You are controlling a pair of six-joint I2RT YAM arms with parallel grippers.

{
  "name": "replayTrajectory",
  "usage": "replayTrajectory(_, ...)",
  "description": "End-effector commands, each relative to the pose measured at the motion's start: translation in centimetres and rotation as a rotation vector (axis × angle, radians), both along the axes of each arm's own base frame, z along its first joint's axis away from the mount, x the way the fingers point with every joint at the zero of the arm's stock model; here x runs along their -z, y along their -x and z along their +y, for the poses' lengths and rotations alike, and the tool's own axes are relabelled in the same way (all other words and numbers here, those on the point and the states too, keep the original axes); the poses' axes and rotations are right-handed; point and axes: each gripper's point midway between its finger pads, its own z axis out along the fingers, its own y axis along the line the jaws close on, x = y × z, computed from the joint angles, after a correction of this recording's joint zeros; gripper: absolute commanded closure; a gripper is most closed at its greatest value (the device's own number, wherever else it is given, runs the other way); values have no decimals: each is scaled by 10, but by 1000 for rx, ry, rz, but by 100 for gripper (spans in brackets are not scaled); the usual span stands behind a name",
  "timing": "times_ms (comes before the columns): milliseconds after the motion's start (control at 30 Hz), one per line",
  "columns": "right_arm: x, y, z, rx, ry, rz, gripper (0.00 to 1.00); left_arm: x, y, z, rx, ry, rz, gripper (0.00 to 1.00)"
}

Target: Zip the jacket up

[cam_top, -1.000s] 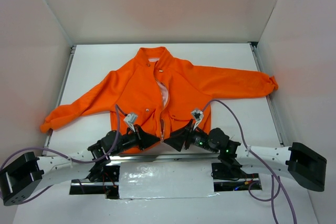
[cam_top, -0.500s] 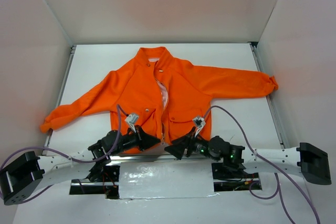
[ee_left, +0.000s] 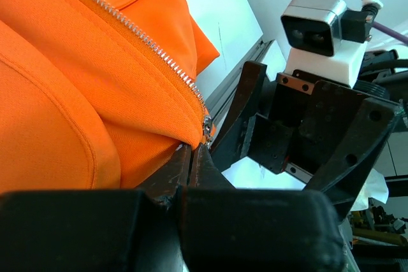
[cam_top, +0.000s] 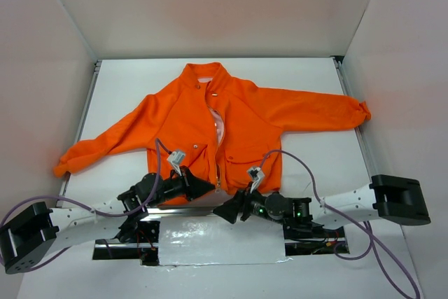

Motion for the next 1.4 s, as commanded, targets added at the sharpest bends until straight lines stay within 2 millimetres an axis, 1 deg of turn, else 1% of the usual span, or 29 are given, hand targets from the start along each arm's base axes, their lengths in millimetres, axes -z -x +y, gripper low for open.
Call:
replayTrajectory(0,-37,-14,8,97,-169,7,16,-41,1,-11,33,121,-52,100)
replayTrajectory(33,-38,-20,7,132,-180,6,16,-42,2,-11,34,125,-54,100)
replayTrajectory(100,-39,-24,8,154,-185,-8,16,-43,3,-11,39,129,-54,100)
replayTrajectory(167,-45,-27,11,160,-204,-51,16,-45,3,-11,44,132,-58,100)
replayTrajectory(267,-49,-29,19,166,-201,-67,16,-47,3,-11,41,139,-60,100)
replayTrajectory(300,-43,-31,21,175,-184,-59,16,-49,4,-11,42,145,-60,100)
replayTrajectory(367,-39,-34,19,196,-184,-54,16,-50,3,-11,42,145,-62,100)
replayTrajectory(400,-32,-36,19,206,-174,-48,16,-51,2,-11,39,148,-60,100)
replayTrajectory(433,-38,-36,18,211,-205,-44,16,-54,2,-11,39,154,-65,100)
replayTrajectory(533,-33,-37,18,216,-198,-49,16,-57,3,-13,44,162,-66,100)
replayTrajectory(667,-38,-35,20,197,-215,-87,17,-57,1,-14,44,159,-68,100)
replayTrajectory(733,-43,-37,19,206,-231,-99,21,-57,1,-14,44,161,-68,100)
replayTrajectory(833,-45,-39,17,220,-234,-110,32,-56,1,-15,45,160,-63,100)
replayTrajectory(867,-46,-40,17,221,-235,-117,40,-55,2,-15,47,159,-61,100)
replayTrajectory(900,-47,-40,18,222,-235,-119,43,-55,1,-15,45,158,-60,100)
replayTrajectory(1033,-45,-41,17,225,-222,-116,49,-54,1,-15,43,154,-57,100)
replayTrajectory(1067,-44,-41,17,230,-221,-112,52,-54,1,-15,43,156,-58,100)
replayTrajectory(1167,-42,-41,15,233,-220,-106,55,-54,0,-16,40,154,-59,100)
replayTrajectory(1233,-41,-43,15,244,-212,-92,60,-54,0,-16,39,153,-60,100)
replayTrajectory(1267,-37,-43,15,244,-199,-92,72,-55,0,-16,39,154,-61,100)
replayTrajectory(1300,-37,-44,14,250,-197,-92,77,-54,0,-16,39,153,-60,100)
replayTrajectory(1333,-37,-44,14,254,-201,-84,84,-54,-1,-16,39,150,-58,100)
replayTrajectory(1367,-37,-45,13,259,-202,-81,84,-53,-1,-15,37,150,-58,100)
